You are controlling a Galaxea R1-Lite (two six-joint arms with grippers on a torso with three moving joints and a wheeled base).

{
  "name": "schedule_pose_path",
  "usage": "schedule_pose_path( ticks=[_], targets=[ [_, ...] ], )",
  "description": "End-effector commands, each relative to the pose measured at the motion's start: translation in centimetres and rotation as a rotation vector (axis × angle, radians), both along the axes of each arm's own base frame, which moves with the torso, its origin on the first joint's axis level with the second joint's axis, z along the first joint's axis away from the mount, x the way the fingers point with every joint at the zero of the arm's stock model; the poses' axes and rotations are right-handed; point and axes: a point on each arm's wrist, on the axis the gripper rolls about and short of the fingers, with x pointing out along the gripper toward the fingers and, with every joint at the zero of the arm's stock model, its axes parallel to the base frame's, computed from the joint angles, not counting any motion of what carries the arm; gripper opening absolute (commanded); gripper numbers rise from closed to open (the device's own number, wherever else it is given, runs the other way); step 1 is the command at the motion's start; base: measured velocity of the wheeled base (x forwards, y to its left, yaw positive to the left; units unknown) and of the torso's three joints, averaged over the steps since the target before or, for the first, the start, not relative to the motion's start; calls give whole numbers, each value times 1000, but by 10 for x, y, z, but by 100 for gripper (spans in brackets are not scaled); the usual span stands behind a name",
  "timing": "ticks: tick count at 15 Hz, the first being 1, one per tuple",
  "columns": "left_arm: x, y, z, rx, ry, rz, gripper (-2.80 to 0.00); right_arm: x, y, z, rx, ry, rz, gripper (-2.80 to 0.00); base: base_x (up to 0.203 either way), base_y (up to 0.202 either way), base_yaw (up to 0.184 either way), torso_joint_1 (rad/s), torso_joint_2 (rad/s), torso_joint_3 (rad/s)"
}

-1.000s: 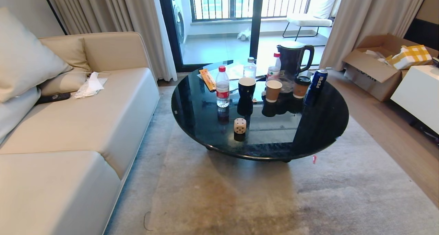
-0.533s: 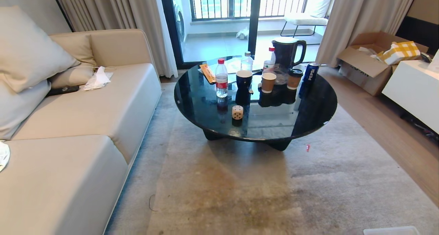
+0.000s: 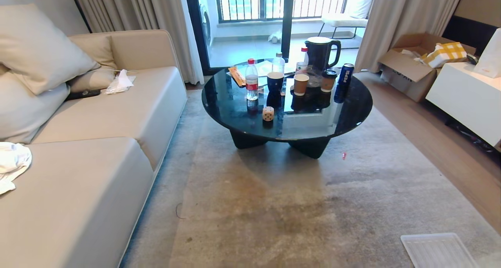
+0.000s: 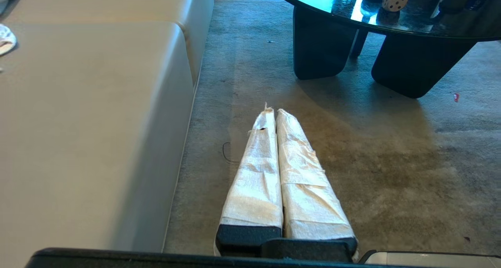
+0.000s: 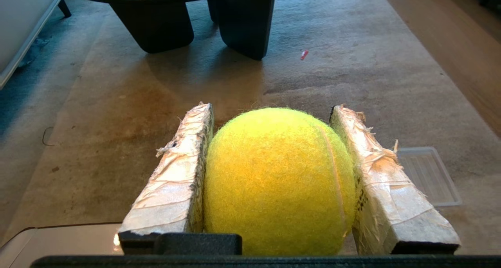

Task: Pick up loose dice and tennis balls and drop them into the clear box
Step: Put the ball in the box

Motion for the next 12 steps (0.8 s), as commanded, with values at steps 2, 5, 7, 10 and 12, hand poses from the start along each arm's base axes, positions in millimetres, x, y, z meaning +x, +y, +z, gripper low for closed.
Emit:
schedule_pose_path(
  ticks=[2,5,7,10,12],
  targets=[
    [0,0,0,-2,1,1,-280,0,0,0,0,2,0,-280,-183,0,0,0,4,7],
    [0,0,0,0,-1,0,-280,0,0,0,0,2,0,-280,-183,0,0,2,2,4],
    [0,0,0,-2,1,0,-280,0,0,0,0,2,0,-280,-186,0,-1,4,2,2],
    [0,0,0,-2,1,0,-280,0,0,0,0,2,0,-280,-103,0,-1,1,3,3],
    [0,0,0,0,1,0,-280,0,0,0,0,2,0,-280,0,0,0,0,0,0]
  ],
)
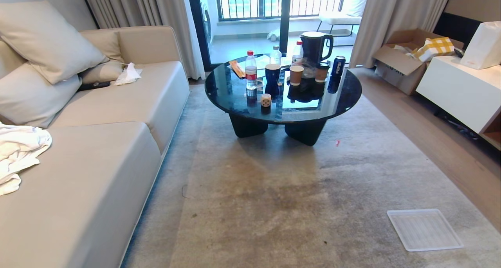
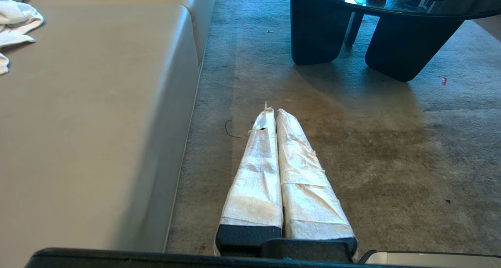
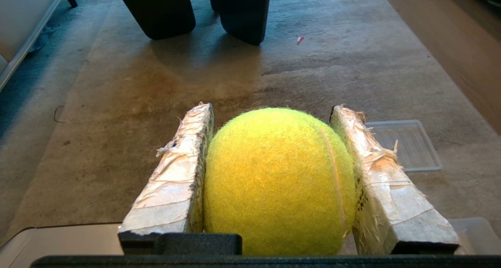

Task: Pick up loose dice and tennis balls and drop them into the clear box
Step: Put the ball in the box

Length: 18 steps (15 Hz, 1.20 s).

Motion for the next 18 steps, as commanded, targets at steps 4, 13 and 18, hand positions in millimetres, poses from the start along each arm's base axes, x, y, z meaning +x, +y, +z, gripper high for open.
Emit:
schedule_pose_path(
  ticks=[4,13,18],
  targets=[
    [0,0,0,-1,0,0,-280,0,0,0,0,2,-1,-280,0,0,0,0,0,0],
    [0,0,0,3,-1,0,-280,0,0,1,2,1,-1,-280,2,7,-109,4,0,1],
    [0,0,0,6,-3,-3,-280,0,0,0,2,0,-1,-280,-1,9,-161,3,2,3]
  ],
)
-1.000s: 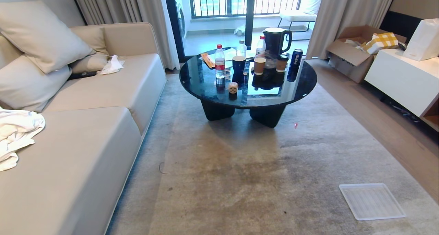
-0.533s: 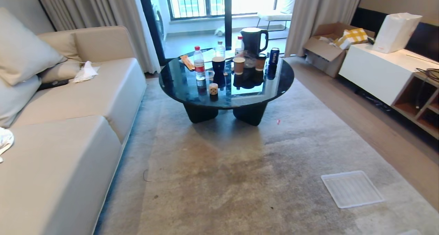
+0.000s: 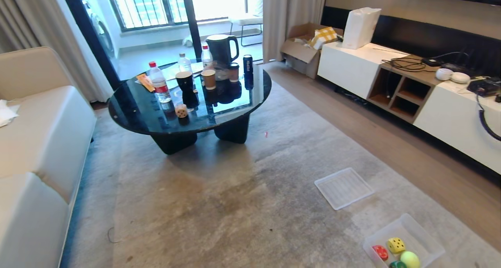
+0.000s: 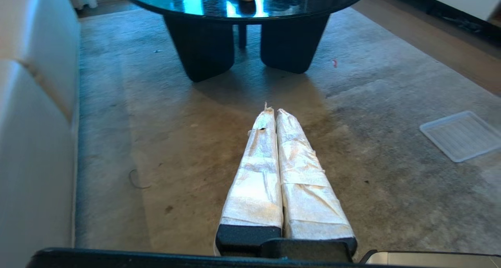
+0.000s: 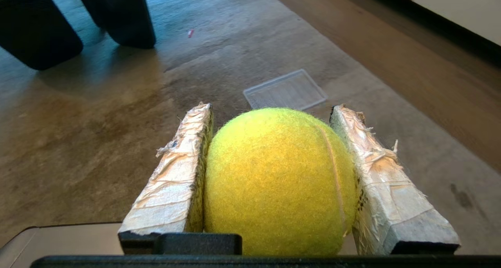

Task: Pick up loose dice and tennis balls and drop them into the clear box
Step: Put the ball in the box

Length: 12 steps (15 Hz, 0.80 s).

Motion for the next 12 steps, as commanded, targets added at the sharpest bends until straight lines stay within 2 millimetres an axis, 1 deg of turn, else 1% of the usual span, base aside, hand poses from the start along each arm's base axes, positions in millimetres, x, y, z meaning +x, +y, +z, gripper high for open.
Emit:
schedule_pose_path(
  ticks=[1,6,8,9,12],
  targets=[
    [0,0,0,0,-1,0,-280,0,0,0,1,2,-1,-280,2,10,-161,7,-2,-2],
    [0,0,0,0,1,0,-280,0,0,0,1,4,-1,-280,1,11,-163,0,4,3],
    [0,0,0,2,-1,-2,-280,0,0,0,1,2,-1,-280,-1,6,-122,4,3,4],
    [0,0,0,3,-2,-2,-280,0,0,0,1,3,-1,-280,2,4,-68,1,-1,-1],
    [0,0,0,-1,-1,-2,-280,0,0,0,1,4,-1,-280,0,0,0,0,0,0]
  ],
)
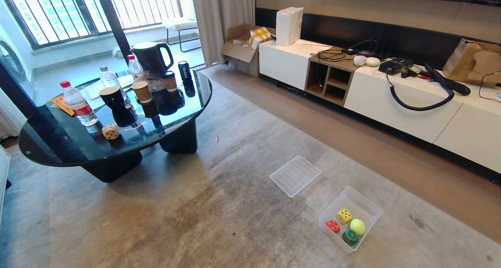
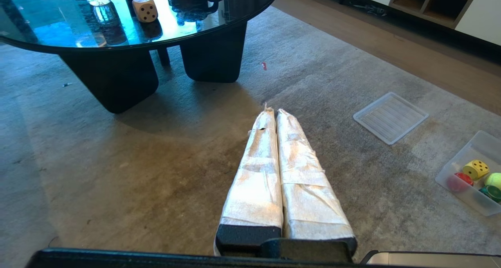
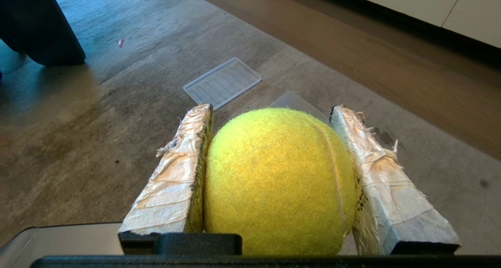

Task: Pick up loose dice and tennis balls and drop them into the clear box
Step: Put the ball in the box

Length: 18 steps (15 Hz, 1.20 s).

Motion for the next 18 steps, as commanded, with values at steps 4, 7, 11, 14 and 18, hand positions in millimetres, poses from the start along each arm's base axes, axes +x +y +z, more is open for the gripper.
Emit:
schedule_pose_path(
  ticks=[4,7,11,14,18],
  targets=[
    [0,0,0,-12,4,7,-280,0,0,0,0,2,0,-280,0,0,0,0,0,0],
    [0,0,0,-12,3,8,-280,0,0,0,0,3,0,-280,0,0,0,4,7,-96],
    [0,0,0,-9,1,7,-280,0,0,0,0,2,0,-280,0,0,0,5,5,-191],
    [0,0,0,-12,1,8,-280,0,0,0,0,3,0,-280,0,0,0,1,4,-196],
    [0,0,0,-14,1,8,-280,0,0,0,0,3,0,-280,0,0,0,2,4,-200]
  ],
)
